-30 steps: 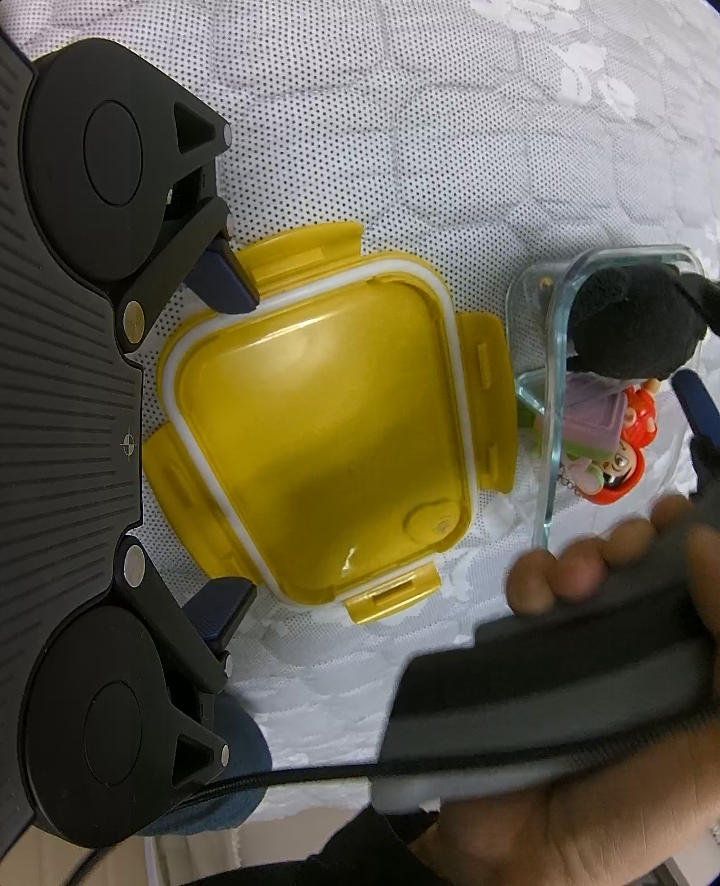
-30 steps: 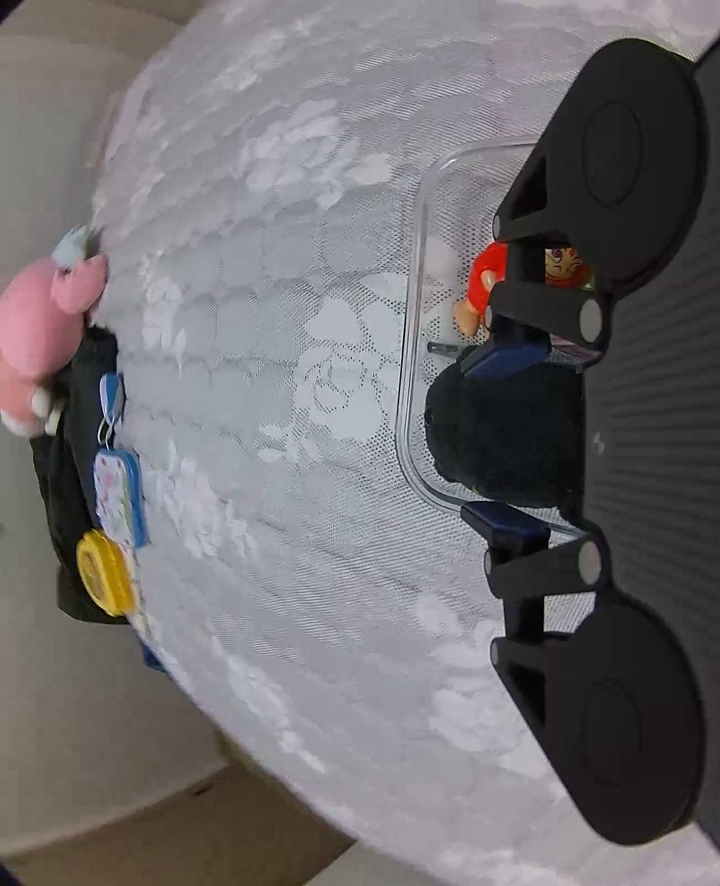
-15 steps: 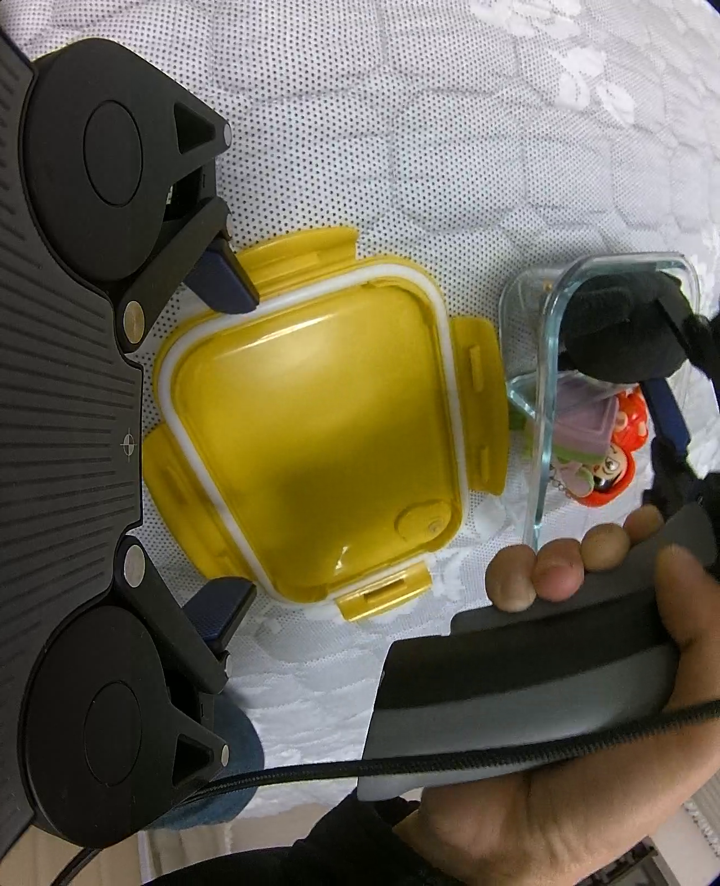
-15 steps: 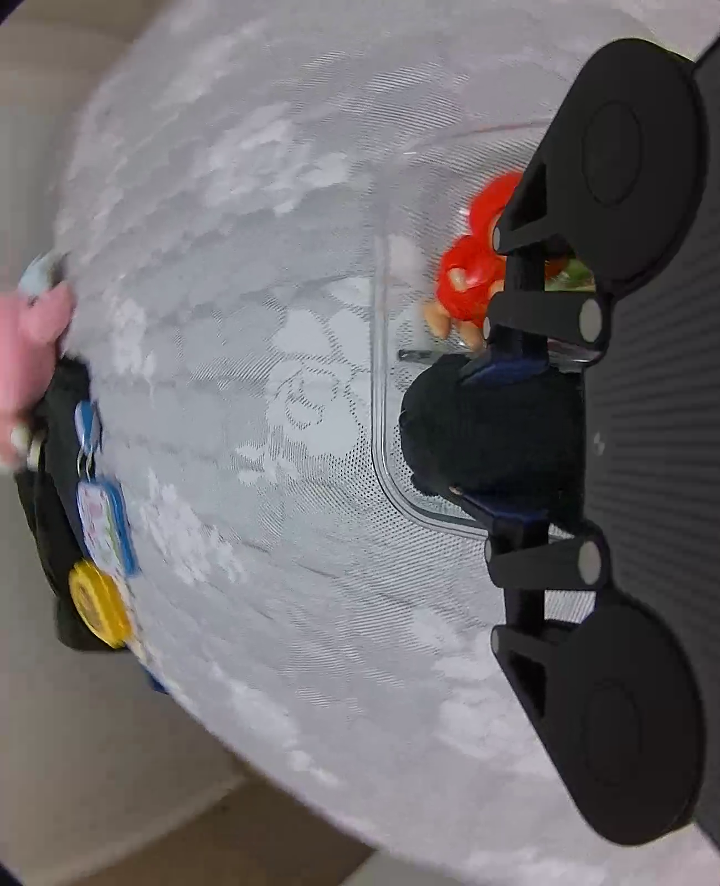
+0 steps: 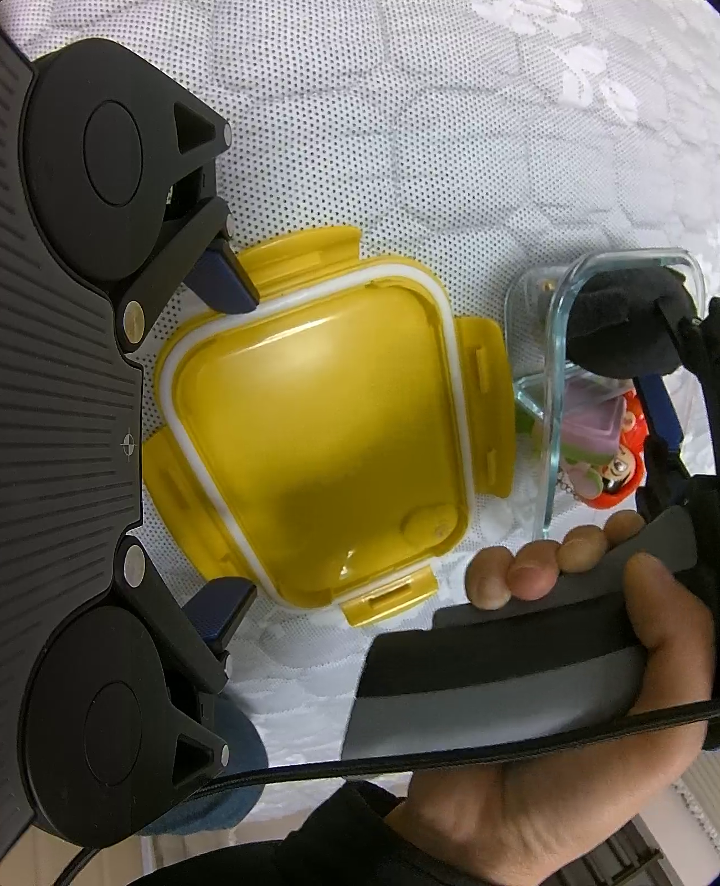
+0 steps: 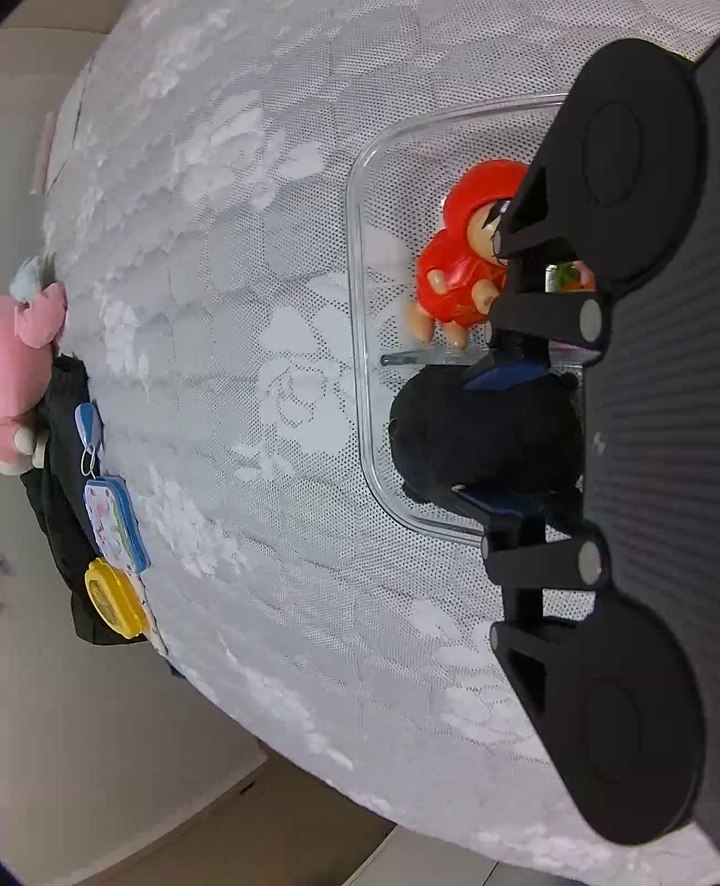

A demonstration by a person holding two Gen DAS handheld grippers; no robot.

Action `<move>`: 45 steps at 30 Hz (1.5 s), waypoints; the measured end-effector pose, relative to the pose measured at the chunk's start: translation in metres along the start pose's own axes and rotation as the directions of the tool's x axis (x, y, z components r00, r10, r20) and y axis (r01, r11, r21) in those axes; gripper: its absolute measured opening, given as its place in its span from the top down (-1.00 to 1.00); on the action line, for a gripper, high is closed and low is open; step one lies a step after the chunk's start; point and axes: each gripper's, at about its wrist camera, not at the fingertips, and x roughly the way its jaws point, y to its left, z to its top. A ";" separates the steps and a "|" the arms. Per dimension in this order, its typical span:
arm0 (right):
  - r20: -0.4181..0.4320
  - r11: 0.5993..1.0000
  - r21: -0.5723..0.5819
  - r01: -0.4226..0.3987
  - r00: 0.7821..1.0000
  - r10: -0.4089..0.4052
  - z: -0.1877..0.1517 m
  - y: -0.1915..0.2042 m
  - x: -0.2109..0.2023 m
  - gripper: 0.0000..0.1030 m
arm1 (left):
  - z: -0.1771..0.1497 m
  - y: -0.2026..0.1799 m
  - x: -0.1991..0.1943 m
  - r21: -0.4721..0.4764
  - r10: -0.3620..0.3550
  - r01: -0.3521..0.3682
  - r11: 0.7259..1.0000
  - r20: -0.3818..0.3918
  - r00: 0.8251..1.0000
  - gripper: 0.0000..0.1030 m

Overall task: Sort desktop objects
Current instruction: 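Press the daruma and eraser down into the container with the right gripper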

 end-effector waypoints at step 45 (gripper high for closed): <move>-0.101 0.977 0.100 0.191 0.978 -0.181 -0.006 -0.056 -0.009 0.58 | -0.001 -0.005 0.009 0.004 0.015 -0.015 1.000 -0.007 1.000 -1.00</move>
